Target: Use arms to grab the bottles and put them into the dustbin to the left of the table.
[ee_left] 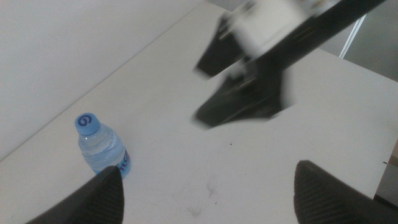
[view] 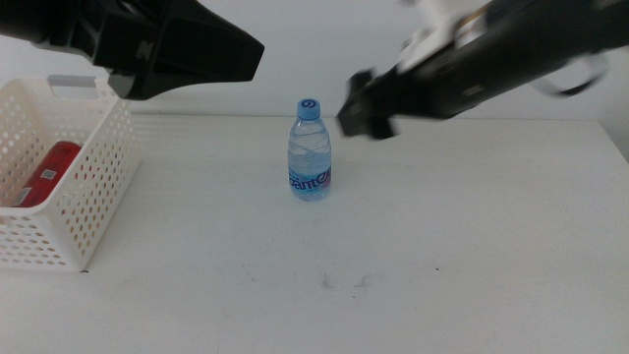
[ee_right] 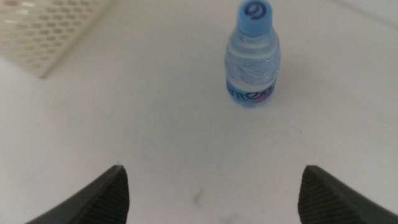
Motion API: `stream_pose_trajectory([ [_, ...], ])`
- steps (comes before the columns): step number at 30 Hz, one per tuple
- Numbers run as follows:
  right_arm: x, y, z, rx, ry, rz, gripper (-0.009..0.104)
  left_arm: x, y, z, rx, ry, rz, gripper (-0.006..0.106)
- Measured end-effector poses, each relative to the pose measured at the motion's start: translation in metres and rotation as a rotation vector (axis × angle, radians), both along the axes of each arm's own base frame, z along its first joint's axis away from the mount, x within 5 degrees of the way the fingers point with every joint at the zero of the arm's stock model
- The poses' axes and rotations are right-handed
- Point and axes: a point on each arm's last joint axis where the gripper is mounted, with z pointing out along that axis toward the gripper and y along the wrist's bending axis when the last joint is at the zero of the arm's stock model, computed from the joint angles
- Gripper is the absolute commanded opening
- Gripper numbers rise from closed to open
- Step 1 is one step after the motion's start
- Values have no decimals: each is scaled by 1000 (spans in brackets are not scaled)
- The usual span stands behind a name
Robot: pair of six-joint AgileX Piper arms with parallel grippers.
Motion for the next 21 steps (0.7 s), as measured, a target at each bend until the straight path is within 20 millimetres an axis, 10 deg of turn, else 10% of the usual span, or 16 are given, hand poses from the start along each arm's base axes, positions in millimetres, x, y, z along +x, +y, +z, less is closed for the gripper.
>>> stream_pose_trajectory([
  [9, -89, -60, 87, 72, -143, 51, 93, 0, 0, 0, 0, 0, 0, 94],
  [21, -112, -75, 104, 114, -193, 55, 93, 0, 0, 0, 0, 0, 0, 94],
])
